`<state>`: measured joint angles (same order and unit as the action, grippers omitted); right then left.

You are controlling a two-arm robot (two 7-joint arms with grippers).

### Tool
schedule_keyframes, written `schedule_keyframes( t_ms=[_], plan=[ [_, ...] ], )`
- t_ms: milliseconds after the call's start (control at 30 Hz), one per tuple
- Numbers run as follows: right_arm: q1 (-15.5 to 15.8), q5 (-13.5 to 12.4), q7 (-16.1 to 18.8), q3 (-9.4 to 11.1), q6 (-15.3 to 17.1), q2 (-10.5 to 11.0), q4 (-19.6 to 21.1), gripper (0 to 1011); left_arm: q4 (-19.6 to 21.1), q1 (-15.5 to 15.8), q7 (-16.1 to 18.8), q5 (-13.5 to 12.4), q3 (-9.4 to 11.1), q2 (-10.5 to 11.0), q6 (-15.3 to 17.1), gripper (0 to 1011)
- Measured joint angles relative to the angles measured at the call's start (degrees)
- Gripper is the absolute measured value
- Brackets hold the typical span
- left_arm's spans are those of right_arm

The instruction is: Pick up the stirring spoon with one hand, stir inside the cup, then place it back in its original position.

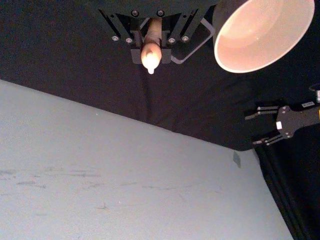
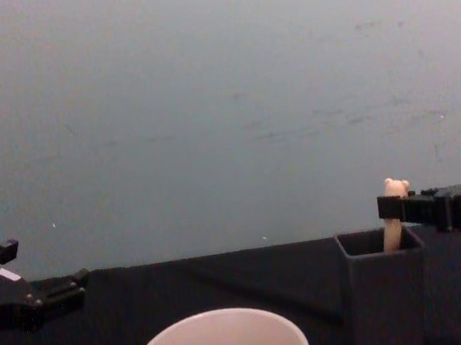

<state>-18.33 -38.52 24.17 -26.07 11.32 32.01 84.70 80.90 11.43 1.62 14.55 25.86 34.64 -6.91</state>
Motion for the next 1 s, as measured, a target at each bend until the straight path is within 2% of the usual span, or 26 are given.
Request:
schedule_keyframes(
  t_ms=[167, 933, 1000],
  plan=[
    [-0.09, 0.99, -0.21, 0.04, 0.34, -0.51, -0.57, 224, 0.00, 0.00, 0.00, 0.00, 0.00, 0.00, 0.00, 1001],
    [-0.09, 0.87, -0.19, 0.09, 0.31, -0.42, -0.47, 225, 0.00, 0.00, 0.00, 0.00, 0.00, 0.00, 0.00, 1001],
    [-0.09, 0.86, -0.19, 0.09, 0.30, -0.41, -0.46, 253, 0.00, 0.00, 0.00, 0.00, 0.00, 0.00, 0.00, 1002]
  ],
)
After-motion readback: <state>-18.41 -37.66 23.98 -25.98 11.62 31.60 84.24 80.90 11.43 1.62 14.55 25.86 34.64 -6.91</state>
